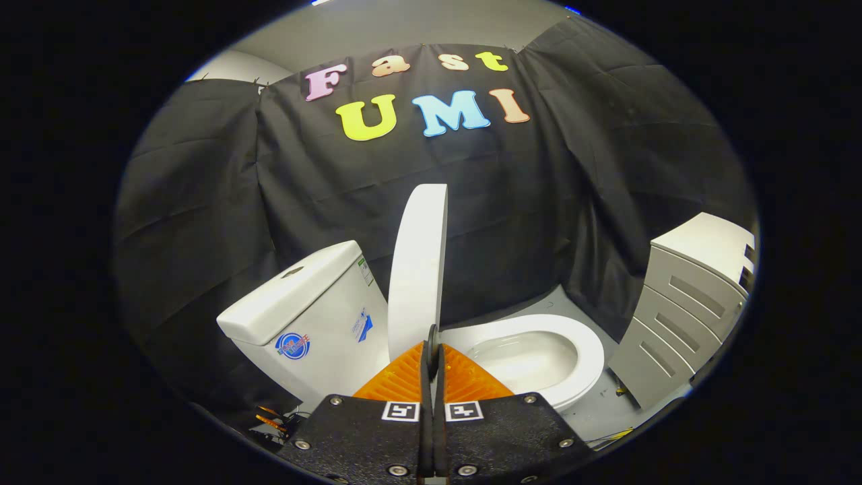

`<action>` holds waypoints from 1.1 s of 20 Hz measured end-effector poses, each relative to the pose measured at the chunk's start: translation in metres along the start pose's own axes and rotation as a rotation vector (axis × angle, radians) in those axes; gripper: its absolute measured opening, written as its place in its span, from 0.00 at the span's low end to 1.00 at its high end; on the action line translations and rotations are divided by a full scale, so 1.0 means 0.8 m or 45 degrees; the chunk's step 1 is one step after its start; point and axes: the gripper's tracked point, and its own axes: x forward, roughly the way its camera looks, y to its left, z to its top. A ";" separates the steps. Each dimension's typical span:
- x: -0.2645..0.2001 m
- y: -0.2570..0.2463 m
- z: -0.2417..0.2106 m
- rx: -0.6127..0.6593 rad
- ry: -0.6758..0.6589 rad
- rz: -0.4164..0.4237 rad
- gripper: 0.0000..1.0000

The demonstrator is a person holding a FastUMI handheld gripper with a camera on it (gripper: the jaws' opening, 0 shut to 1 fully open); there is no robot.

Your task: Open the toilet lid.

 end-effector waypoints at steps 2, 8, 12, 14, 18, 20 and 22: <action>0.001 0.010 0.001 -0.016 -0.004 0.006 0.00; 0.000 0.043 0.003 -0.086 -0.016 0.034 0.00; 0.000 0.064 0.002 -0.125 -0.018 0.052 0.00; 0.000 0.074 0.001 -0.145 -0.021 0.064 0.00; 0.005 0.092 -0.001 -0.185 -0.025 0.092 0.00; 0.004 0.103 -0.001 -0.200 -0.020 0.105 0.00; 0.005 0.115 -0.003 -0.226 -0.019 0.117 0.00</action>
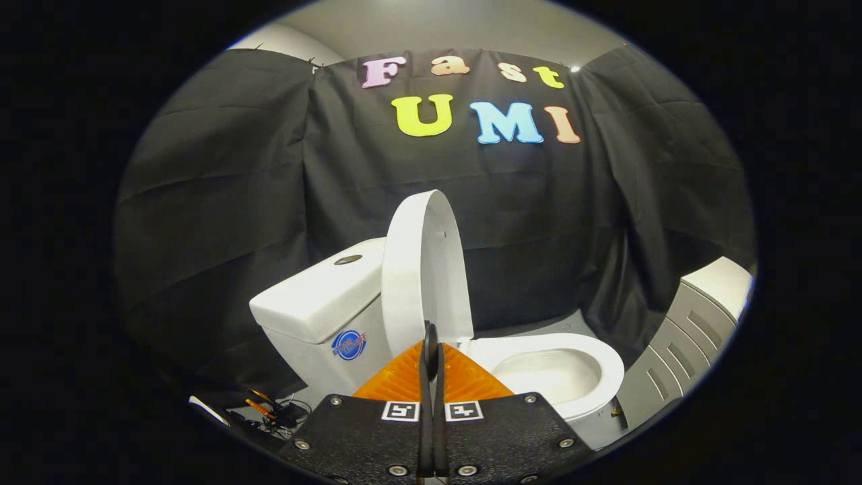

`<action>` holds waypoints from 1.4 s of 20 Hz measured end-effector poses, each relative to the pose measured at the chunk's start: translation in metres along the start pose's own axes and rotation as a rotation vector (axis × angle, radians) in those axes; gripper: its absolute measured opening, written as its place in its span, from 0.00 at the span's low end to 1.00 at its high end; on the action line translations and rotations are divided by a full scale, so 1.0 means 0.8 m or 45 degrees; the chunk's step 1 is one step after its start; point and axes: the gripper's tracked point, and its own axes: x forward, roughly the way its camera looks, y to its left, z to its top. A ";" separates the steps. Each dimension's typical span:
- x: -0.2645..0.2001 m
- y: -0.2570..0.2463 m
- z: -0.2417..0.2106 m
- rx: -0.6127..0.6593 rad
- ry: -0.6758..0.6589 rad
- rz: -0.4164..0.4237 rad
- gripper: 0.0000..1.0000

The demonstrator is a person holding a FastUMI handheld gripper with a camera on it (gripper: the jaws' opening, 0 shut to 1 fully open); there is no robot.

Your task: Open the toilet lid.

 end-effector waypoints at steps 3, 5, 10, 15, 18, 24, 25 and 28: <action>0.003 0.017 -0.003 -0.033 0.001 0.023 0.00; 0.005 0.027 -0.004 -0.048 0.001 0.033 0.00; 0.009 0.045 -0.004 -0.078 0.005 0.052 0.00; 0.012 0.053 -0.002 -0.113 -0.016 0.051 0.00; 0.014 0.050 -0.003 -0.118 -0.025 0.053 0.00; 0.011 0.055 -0.003 -0.053 0.003 0.159 0.20; 0.006 0.045 0.008 -0.069 -0.023 0.139 0.23; -0.005 0.023 0.026 -0.068 -0.086 0.104 0.70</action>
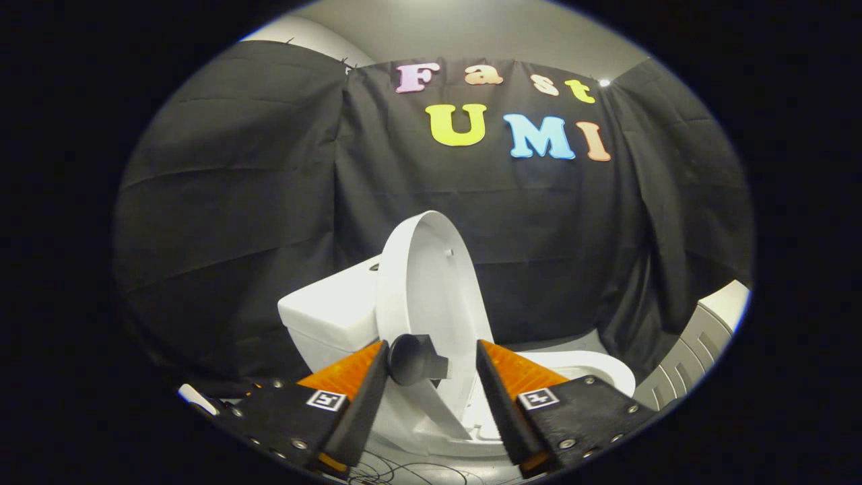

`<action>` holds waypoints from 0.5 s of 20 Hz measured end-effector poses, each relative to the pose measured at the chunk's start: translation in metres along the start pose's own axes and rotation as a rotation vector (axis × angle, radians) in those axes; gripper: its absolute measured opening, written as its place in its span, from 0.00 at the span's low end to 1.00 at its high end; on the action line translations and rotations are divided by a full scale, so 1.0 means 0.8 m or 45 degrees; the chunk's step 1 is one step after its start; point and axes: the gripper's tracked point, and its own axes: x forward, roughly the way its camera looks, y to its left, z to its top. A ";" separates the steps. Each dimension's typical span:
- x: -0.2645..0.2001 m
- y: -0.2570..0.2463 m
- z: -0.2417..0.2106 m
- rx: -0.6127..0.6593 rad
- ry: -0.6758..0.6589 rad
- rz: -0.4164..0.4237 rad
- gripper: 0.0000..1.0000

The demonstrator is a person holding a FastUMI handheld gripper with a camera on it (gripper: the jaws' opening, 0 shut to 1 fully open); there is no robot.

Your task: Open the toilet lid.

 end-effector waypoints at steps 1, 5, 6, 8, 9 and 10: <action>-0.004 -0.003 0.001 0.021 -0.003 0.009 0.86; -0.029 -0.027 0.017 0.039 -0.029 0.013 0.96; -0.035 -0.039 0.027 0.023 -0.056 -0.004 0.96; -0.042 -0.052 0.031 0.001 -0.082 -0.009 0.96; -0.045 -0.061 0.032 -0.006 -0.091 -0.013 0.96; -0.052 -0.070 0.035 -0.012 -0.101 -0.017 0.96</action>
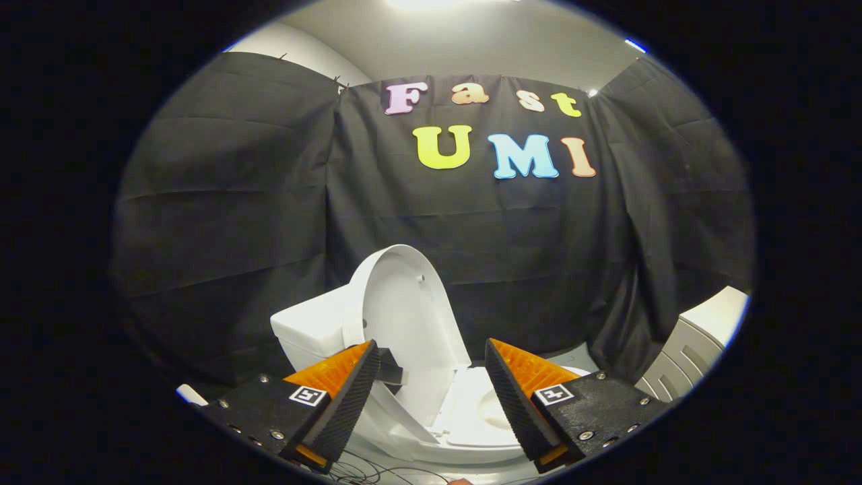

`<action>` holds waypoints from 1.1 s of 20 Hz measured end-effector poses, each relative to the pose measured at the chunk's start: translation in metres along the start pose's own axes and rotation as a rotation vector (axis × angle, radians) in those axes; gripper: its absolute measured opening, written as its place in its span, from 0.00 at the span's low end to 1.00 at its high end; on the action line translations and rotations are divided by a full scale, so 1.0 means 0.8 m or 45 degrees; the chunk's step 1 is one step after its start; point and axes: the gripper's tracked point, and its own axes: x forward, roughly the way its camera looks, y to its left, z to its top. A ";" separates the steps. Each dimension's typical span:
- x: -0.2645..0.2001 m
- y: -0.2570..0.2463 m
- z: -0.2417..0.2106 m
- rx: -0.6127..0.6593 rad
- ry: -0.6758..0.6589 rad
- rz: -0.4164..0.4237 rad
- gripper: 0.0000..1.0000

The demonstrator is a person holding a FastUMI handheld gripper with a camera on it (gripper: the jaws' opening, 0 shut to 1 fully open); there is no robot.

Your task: Open the toilet lid.

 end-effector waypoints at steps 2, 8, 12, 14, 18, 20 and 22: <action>-0.012 -0.023 0.008 -0.006 -0.025 -0.015 0.96; -0.053 -0.090 0.037 0.004 -0.104 -0.061 0.96; -0.084 -0.133 0.053 0.003 -0.139 -0.103 0.96; -0.098 -0.153 0.063 -0.004 -0.167 -0.124 0.96; -0.117 -0.184 0.073 -0.027 -0.210 -0.162 0.96; -0.129 -0.194 0.073 -0.026 -0.216 -0.172 0.96; -0.141 -0.204 0.071 -0.013 -0.224 -0.186 0.96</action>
